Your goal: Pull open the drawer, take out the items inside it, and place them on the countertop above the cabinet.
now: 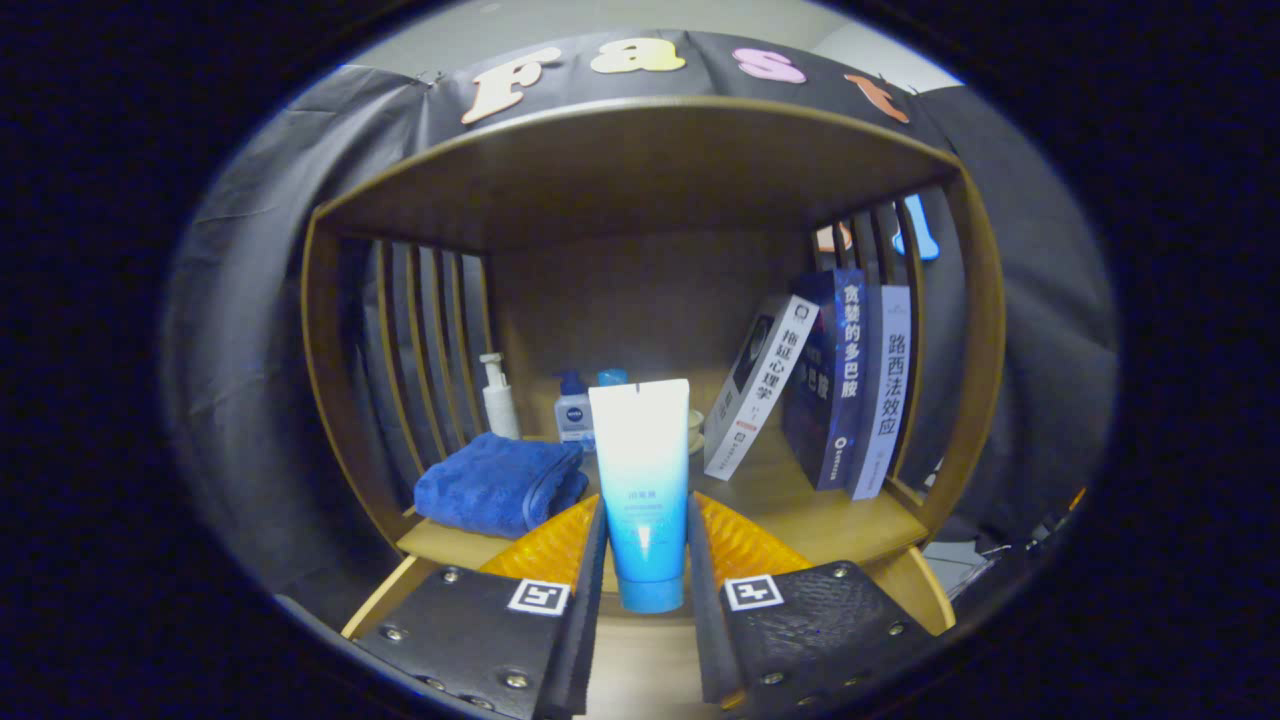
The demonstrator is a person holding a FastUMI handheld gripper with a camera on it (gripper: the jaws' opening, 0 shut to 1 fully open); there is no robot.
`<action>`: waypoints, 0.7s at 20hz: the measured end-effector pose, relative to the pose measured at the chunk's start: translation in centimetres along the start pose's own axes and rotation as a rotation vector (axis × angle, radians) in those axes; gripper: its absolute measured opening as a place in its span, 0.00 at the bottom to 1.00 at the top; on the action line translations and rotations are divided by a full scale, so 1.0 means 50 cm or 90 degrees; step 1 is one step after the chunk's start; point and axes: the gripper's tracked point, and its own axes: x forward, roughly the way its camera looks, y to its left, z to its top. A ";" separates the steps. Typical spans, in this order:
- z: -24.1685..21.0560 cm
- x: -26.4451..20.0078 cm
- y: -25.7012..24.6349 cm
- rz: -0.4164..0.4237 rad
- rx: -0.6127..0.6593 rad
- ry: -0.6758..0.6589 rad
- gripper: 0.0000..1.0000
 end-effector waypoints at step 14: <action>-0.157 0.197 0.009 -0.029 -0.006 0.093 0.42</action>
